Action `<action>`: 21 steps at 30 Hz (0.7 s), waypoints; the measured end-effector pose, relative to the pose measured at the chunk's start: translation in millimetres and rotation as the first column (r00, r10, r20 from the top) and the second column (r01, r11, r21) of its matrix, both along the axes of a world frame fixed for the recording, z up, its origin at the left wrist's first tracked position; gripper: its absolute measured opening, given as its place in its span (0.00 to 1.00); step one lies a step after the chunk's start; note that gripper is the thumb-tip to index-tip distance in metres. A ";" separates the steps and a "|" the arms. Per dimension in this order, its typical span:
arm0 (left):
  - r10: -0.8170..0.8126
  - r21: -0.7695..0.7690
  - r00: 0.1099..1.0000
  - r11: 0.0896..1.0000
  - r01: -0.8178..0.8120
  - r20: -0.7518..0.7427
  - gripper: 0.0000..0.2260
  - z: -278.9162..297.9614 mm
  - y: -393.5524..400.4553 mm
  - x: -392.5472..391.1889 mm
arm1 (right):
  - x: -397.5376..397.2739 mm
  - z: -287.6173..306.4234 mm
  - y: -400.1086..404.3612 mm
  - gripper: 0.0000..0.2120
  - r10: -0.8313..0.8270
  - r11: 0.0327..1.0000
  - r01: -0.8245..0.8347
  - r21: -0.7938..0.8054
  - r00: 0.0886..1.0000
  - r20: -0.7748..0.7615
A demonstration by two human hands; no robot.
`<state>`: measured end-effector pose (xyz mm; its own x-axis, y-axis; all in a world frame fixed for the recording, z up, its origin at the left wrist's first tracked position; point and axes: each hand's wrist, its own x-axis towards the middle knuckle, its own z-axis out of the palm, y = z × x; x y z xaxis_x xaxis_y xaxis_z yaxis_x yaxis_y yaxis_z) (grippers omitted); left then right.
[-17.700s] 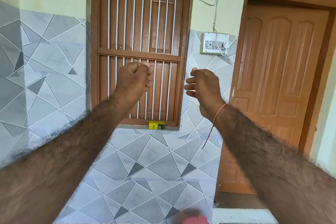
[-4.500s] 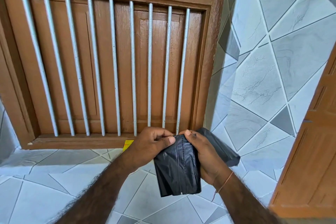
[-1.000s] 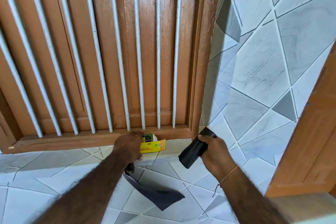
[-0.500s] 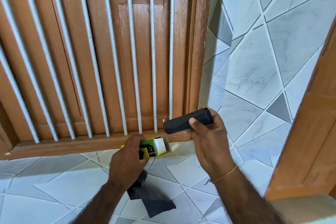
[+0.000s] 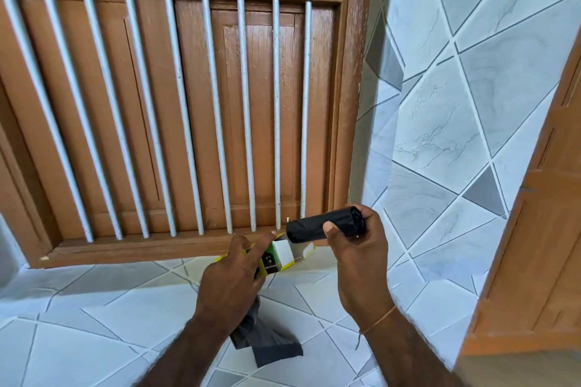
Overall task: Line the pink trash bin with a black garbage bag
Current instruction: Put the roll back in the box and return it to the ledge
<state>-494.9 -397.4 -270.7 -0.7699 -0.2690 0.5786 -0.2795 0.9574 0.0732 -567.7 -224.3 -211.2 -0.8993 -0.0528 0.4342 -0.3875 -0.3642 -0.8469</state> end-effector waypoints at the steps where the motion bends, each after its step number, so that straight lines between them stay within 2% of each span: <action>1: 0.005 0.008 1.000 1.000 -0.005 0.000 0.36 -0.6 -0.2 0.9 | 2.0 0.0 0.1 0.16 0.003 1.000 -0.003 0.010 1.000 -0.010; 10: 0.053 0.056 0.999 0.997 -0.053 -0.005 0.36 -2.1 -1.0 9.0 | 15.0 -4.6 4.7 0.17 -0.009 0.985 0.018 0.169 0.998 -0.057; 16: 0.062 0.095 0.998 0.994 -0.060 -0.016 0.36 -4.7 -0.9 10.1 | 16.2 -8.2 9.0 0.16 0.164 0.972 -0.173 0.161 0.984 0.068; 19: 0.061 0.116 0.997 0.992 -0.056 -0.040 0.37 -4.4 0.2 12.0 | 19.6 -5.8 10.4 0.16 0.192 0.955 -0.188 0.229 0.981 0.006; 21: 0.051 0.129 0.997 0.991 -0.043 -0.061 0.36 -3.7 2.6 14.2 | 21.7 -2.8 10.3 0.17 0.150 0.953 -0.128 0.275 0.987 -0.060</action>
